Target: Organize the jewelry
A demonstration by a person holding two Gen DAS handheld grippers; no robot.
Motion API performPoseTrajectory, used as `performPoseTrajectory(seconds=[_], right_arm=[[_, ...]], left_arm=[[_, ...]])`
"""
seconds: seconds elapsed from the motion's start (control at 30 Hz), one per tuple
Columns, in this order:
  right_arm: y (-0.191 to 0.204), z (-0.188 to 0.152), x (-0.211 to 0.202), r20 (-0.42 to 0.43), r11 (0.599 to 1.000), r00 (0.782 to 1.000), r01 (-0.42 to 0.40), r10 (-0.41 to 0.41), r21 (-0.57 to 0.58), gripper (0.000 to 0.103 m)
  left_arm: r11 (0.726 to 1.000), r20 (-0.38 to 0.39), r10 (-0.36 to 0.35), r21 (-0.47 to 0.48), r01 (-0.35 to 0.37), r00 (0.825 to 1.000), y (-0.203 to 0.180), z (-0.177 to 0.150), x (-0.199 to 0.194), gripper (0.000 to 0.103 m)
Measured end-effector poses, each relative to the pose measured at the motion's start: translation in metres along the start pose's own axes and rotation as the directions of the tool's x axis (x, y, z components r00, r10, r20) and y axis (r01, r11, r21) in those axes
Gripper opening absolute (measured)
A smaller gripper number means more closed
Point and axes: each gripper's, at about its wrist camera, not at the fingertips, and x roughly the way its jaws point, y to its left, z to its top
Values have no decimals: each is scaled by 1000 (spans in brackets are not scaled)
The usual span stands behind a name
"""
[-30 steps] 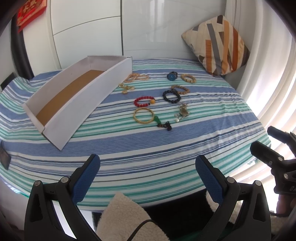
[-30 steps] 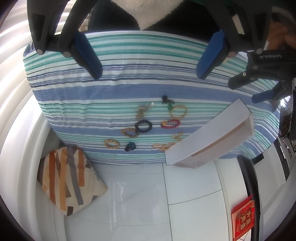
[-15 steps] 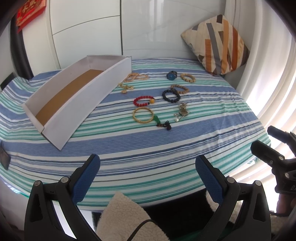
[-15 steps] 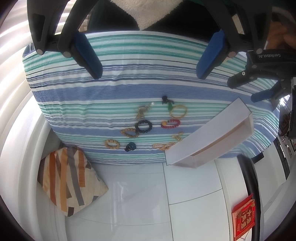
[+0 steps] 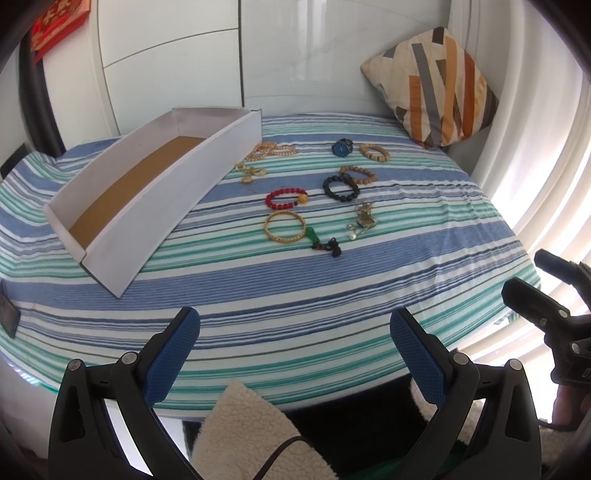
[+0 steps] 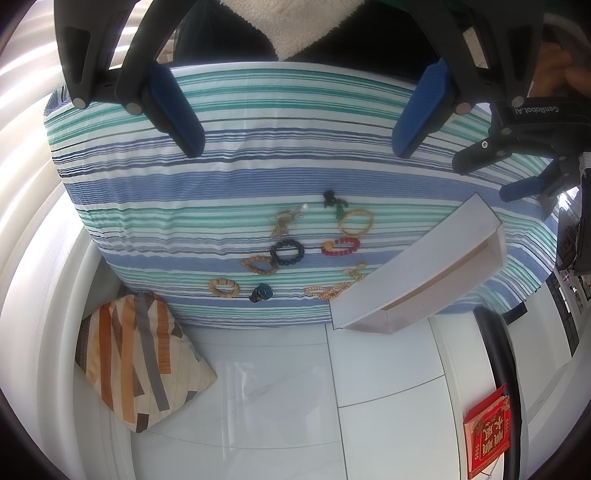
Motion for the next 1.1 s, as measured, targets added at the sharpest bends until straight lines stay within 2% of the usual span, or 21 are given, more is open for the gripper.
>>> performPoseTrajectory(seconds=[1.1], right_arm=[[-1, -1, -4, 9, 1000, 1000, 2, -2, 9, 103]], left_arm=[[1000, 2, 0, 0, 0, 1000, -3, 1, 0, 102]])
